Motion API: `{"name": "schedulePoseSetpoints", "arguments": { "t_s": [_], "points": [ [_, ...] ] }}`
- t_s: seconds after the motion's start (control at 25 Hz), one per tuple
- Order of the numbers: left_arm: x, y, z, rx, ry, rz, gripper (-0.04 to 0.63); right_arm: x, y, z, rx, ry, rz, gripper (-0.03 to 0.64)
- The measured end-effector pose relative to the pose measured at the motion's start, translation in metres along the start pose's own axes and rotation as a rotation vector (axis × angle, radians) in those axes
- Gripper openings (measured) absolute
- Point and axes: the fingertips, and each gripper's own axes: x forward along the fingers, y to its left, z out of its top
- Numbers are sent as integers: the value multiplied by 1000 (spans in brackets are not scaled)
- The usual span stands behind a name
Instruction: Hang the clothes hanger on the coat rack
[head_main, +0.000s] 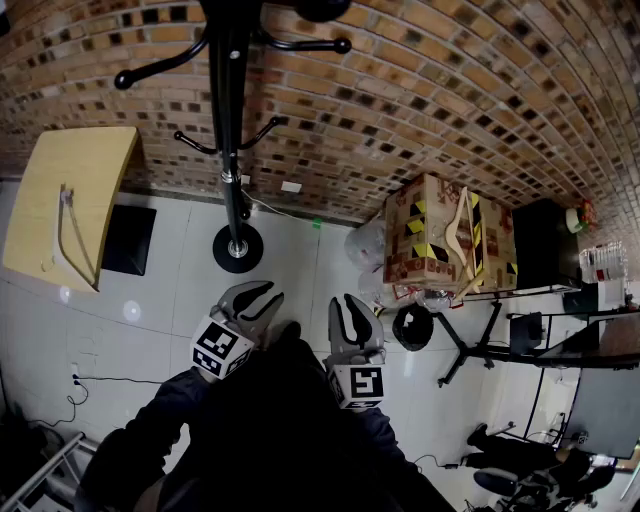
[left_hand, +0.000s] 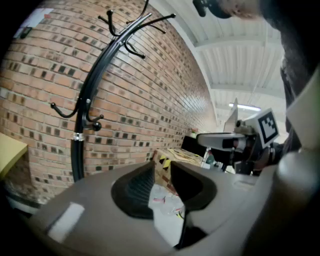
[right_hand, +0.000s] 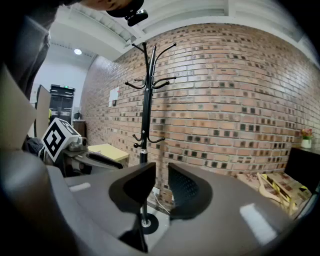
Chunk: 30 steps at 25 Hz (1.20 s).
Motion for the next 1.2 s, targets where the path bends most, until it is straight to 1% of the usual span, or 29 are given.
{"name": "schedulePoseSetpoints", "arguments": {
  "t_s": [0.16, 0.36, 0.56, 0.84, 1.0, 1.2],
  "points": [
    [39, -15, 2, 28, 24, -49, 107, -10, -44, -17, 14, 23, -64, 89],
    [83, -55, 4, 78, 82, -179, 107, -48, -97, -41, 85, 50, -216, 89],
    [141, -101, 4, 140, 137, -279, 107, -86, -155, -62, 140, 40, -318, 89],
    [238, -187, 9, 191, 199, -392, 107, -135, -265, -93, 236, 35, -413, 89],
    [293, -231, 13, 218, 226, -437, 107, -154, -324, -111, 255, 28, -437, 89],
    [355, -277, 10, 239, 265, -495, 107, -178, -382, -136, 281, 34, -472, 89]
  ]
}}
